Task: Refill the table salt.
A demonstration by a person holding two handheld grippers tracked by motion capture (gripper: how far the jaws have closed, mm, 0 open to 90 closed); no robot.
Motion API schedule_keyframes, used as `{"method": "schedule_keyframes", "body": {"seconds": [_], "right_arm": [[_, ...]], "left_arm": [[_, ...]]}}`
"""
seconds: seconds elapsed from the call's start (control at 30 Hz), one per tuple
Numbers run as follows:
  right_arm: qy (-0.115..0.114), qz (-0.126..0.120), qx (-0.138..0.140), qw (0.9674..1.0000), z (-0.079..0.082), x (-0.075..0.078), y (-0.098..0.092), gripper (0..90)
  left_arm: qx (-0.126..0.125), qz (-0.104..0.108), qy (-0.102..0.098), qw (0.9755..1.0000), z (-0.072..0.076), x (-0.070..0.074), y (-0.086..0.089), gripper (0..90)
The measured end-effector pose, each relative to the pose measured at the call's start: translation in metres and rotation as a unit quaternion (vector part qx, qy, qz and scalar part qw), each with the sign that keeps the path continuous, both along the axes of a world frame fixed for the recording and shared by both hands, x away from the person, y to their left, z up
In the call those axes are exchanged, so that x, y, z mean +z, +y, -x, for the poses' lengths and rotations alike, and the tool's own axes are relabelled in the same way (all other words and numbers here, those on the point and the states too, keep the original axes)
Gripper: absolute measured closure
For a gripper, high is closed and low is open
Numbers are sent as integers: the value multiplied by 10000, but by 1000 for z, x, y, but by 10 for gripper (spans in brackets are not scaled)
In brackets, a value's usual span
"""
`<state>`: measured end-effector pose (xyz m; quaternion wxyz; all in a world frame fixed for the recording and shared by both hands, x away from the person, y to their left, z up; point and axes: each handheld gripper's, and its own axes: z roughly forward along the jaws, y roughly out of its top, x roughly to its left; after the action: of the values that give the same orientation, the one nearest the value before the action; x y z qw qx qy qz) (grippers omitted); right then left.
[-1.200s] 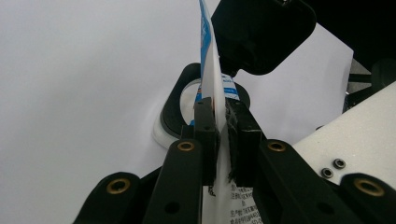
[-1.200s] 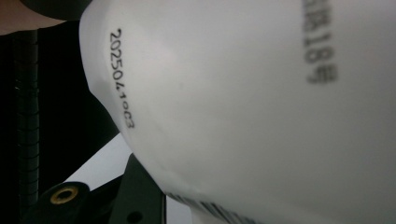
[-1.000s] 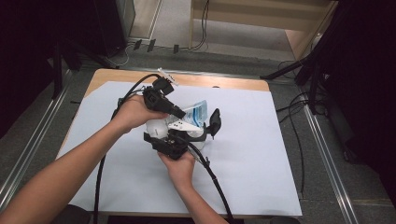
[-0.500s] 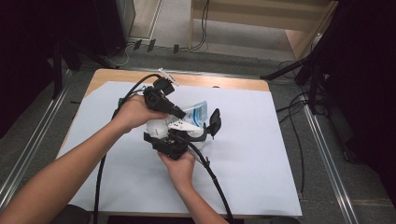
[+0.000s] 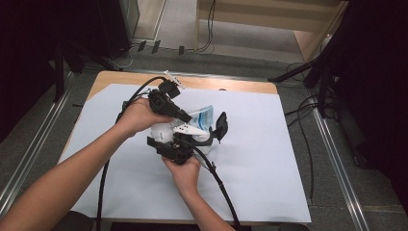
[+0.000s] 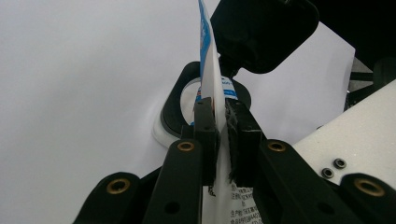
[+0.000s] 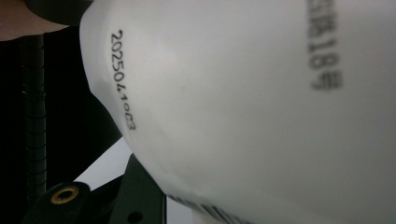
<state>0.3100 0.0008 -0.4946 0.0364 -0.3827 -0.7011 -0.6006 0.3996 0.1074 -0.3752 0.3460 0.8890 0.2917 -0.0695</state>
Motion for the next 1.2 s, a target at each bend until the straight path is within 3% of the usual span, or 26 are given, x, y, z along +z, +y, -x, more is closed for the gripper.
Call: {"method": "schedule_keyframes", "body": {"seconds": [1.2], "right_arm": [[-19,15,-79,10000,-1,1,1,648]], "left_arm": [[45,49,-22,10000,0,1,0,850]]}}
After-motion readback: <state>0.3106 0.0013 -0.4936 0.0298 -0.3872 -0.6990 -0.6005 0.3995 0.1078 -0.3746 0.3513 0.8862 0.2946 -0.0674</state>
